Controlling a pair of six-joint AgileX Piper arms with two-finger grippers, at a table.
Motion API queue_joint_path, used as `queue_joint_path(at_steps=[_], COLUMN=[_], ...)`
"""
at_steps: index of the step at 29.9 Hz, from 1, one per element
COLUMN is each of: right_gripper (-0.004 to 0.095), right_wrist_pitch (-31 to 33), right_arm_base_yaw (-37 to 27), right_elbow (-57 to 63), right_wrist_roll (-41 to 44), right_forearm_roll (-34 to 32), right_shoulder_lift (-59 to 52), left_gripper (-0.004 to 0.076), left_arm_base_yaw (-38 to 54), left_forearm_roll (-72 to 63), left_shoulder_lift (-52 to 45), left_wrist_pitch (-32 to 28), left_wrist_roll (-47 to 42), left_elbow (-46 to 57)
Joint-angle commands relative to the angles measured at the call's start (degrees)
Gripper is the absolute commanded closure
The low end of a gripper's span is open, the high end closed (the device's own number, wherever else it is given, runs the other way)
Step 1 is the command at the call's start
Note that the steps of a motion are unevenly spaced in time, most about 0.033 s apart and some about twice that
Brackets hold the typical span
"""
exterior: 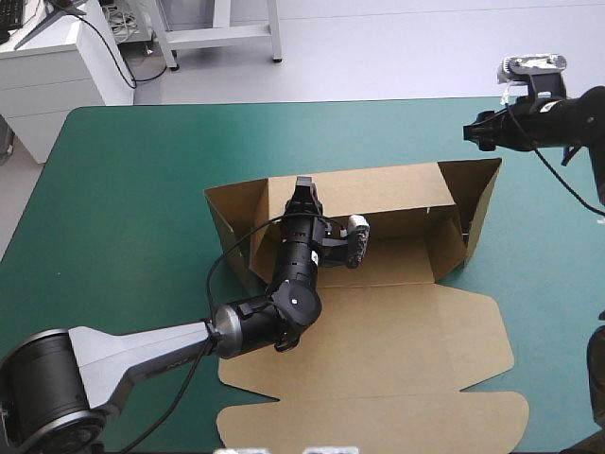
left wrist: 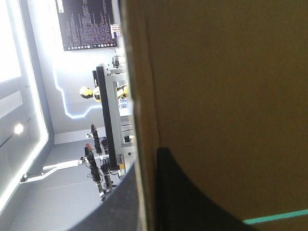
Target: Fold the box
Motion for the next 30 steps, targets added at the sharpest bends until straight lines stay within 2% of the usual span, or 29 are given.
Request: queue_joint_path(at_steps=[1, 7, 11, 18, 24, 30], right_gripper=[0.0292, 0.0291, 0.0292, 0.0292, 0.0304, 0.0305], right_wrist_pitch=[-3.2, -4.5, -3.2, 1.4, 5.3, 9.9], right_arm_base_yaw=[-0.3, -0.3, -0.3, -0.3, -0.3, -0.3], right_elbow=[-2.4, -2.4, -2.4, -2.2, -2.0, -2.0], right_wrist_roll=[-1.9, -2.3, -2.5, -3.9, -3.9, -3.9], right_forearm_roll=[2.9, 2.8, 2.5, 1.6, -1.1, -1.0], right_shoulder_lift=[0.1, 3.6, 4.9, 5.0, 5.0, 5.0], left_gripper=[0.0732, 0.0732, 0.0732, 0.0732, 0.0732, 0.0732], left_arm_base_yaw=[-0.9, -0.9, -0.9, -0.9, -0.9, -0.9], left_forearm_roll=[-0.6, -0.6, -0.6, -0.6, -0.6, -0.6], left_shoulder_lift=[-1.4, -1.4, -1.4, -1.4, -1.4, -1.4], left_wrist_pitch=[-0.8, 0.3, 1.6, 5.4, 6.1, 6.1], left_wrist_roll=[-0.2, -5.5, -5.6, -7.4, -12.5, -12.9], left_elbow=[-0.9, -0.9, -0.9, -0.9, -0.9, -0.9])
